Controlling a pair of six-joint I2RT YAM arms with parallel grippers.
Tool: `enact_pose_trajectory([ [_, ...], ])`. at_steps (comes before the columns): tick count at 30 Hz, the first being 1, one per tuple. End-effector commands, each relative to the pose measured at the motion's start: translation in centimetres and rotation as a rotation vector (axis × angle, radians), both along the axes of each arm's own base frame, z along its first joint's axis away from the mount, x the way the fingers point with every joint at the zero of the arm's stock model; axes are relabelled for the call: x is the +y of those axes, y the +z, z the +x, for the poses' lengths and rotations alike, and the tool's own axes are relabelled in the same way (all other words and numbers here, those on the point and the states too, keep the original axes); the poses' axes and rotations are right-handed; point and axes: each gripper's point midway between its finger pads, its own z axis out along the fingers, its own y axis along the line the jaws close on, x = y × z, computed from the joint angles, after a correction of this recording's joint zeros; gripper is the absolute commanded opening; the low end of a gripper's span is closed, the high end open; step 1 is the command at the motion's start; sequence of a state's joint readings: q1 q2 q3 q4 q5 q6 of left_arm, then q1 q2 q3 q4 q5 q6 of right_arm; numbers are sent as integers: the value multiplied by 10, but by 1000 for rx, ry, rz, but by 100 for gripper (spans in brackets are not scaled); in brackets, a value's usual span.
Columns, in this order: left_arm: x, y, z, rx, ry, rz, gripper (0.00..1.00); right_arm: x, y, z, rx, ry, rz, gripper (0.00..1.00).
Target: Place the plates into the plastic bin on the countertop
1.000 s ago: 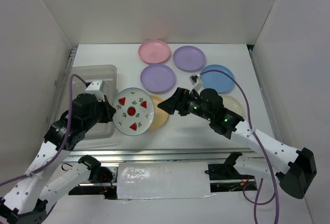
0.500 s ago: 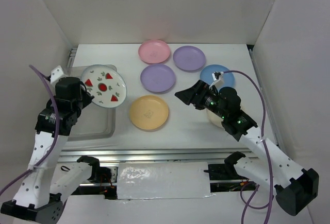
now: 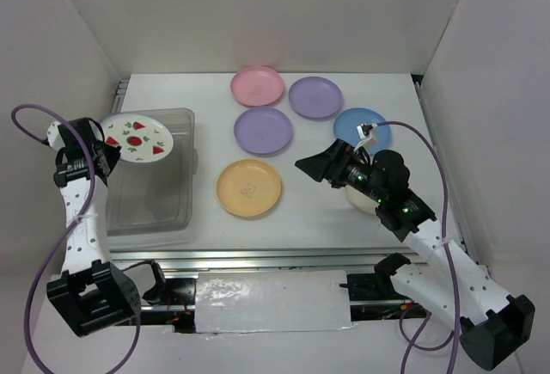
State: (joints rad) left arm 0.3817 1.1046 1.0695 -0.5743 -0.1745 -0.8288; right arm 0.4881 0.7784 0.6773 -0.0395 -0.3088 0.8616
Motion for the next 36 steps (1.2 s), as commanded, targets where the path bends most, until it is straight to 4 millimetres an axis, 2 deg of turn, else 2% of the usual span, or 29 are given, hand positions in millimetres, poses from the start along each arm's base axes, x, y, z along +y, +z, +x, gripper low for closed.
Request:
enact_pose_trajectory([
  [1,4,8,33,-201,-29,-83,0,3,-1,-7,-22,36,-14,100],
  [7,14,-41,33,-165,-26,-166,0,5,-6,-5,-26,51,-15,100],
  [9,17,-43,38,-190,-45,-185,0,9,-9,-5,-34,71,-3,100],
  [10,18,-51,39,-183,-43,-207,0,10,-9,-4,-37,73,-1,100],
  [12,20,-50,45,-218,-70,-239,0,13,-14,-2,-26,83,-3,100],
  [16,24,-66,52,-180,-77,-276,0,17,-19,1,-14,94,4,100],
  [19,28,-73,50,-144,-61,-285,23,22,-18,4,-13,106,8,100],
  [20,29,-73,50,-140,-56,-283,40,23,-19,5,-10,110,7,100],
  [21,30,-71,51,-145,-63,-276,47,25,-21,6,-3,113,5,100],
  [26,25,-69,56,-124,-87,-272,63,32,-23,5,4,124,-1,100],
  [28,22,-62,56,-131,-99,-259,69,33,-25,5,6,124,-3,100],
  [30,17,-54,58,-123,-109,-218,82,36,-28,5,13,131,-9,100],
  [31,16,-50,59,-125,-112,-200,99,37,-28,6,14,129,-10,100],
  [32,14,-46,60,-99,-112,-171,99,38,-31,6,24,131,-16,100],
  [35,11,-55,61,13,-119,-162,99,39,-33,6,30,128,-23,100],
  [36,11,-64,62,51,-118,-174,99,39,-32,6,30,123,-21,100],
])
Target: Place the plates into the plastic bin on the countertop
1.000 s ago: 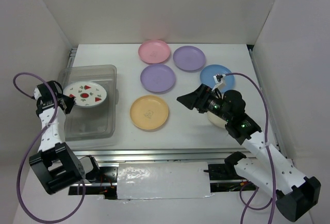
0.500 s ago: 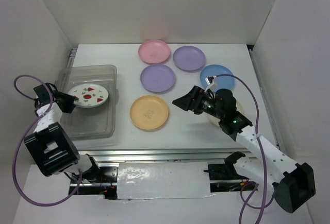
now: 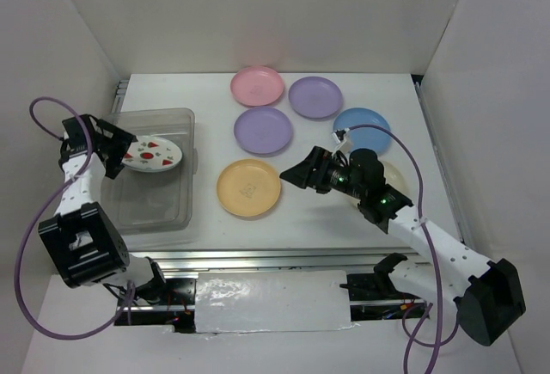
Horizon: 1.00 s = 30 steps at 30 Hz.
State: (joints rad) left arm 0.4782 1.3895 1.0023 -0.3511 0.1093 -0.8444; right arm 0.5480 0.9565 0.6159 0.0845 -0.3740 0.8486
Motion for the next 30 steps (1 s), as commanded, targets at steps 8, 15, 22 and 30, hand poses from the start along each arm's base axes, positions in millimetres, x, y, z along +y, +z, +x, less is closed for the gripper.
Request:
enact_pose_trajectory([
  [8,6,-3,0,216,11,112,99,4,16,6,-41,-33,-8,100],
  [15,4,-7,-14,316,22,145,99,7,12,8,-25,-49,-30,100],
  [22,-42,98,-11,97,-131,376,99,-4,-59,48,170,-249,-273,100],
  [30,-82,136,-70,-40,-319,482,99,27,-123,75,278,-236,-368,86],
])
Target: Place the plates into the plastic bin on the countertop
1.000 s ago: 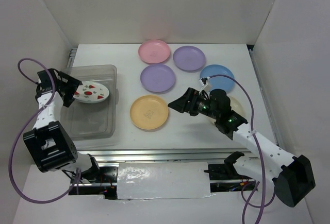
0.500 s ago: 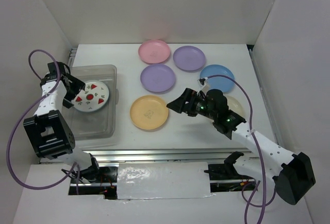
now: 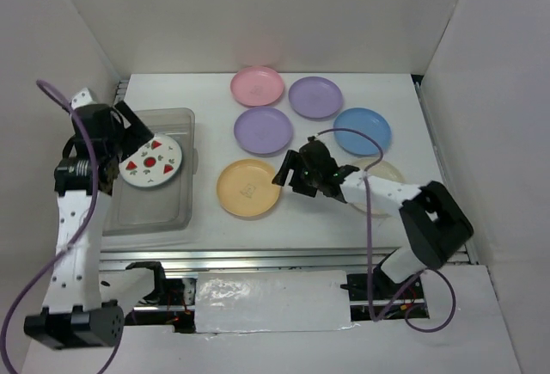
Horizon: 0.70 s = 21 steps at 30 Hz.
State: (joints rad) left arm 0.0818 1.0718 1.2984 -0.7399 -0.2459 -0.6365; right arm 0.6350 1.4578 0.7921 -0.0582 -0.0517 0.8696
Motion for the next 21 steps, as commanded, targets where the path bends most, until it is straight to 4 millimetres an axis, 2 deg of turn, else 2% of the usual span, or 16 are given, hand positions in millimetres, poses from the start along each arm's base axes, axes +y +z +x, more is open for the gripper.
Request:
enact_pose_trajectory([
  [1,-1,-31,-31,94,-69,67,99,20,-8,22,-9,-9,-23,81],
  [2,-2,-29,-38,78,-76,71,99,26,-10,26,-5,-4,-20,70],
  [3,-4,-35,-43,91,-86,68,99,29,-28,28,26,-6,-46,66],
  [5,-6,-53,-50,132,-109,70,99,29,-42,29,52,-25,-98,64],
  [7,-7,-68,-56,175,-125,65,99,31,-54,30,82,-38,-136,52],
  [8,-8,-69,-59,169,-130,64,99,33,-58,27,90,-40,-147,46],
  [9,-9,-72,-61,169,-136,64,99,32,-63,27,102,-60,-158,35],
  [11,-13,-70,-63,145,-148,63,99,33,-65,23,110,-69,-165,24],
  [12,-17,-68,-62,134,-164,66,99,32,-62,22,113,-85,-156,3],
  [14,-26,-61,-61,106,-208,52,99,29,-56,12,99,-115,-171,0],
  [15,-33,-56,-61,91,-251,47,99,28,-33,8,57,-129,-158,0],
  [16,-50,-52,-60,69,-336,6,99,20,-22,9,1,-173,-188,0],
  [17,-61,-49,-60,53,-388,-8,99,27,8,-3,-59,-159,-158,0],
  [19,-87,-42,-59,16,-519,-69,99,20,33,-13,-114,-174,-189,0],
  [20,-103,-38,-59,1,-591,-85,99,22,59,-16,-155,-167,-160,0],
  [21,-113,-35,-59,-7,-642,-96,99,24,67,-27,-163,-137,-168,0],
])
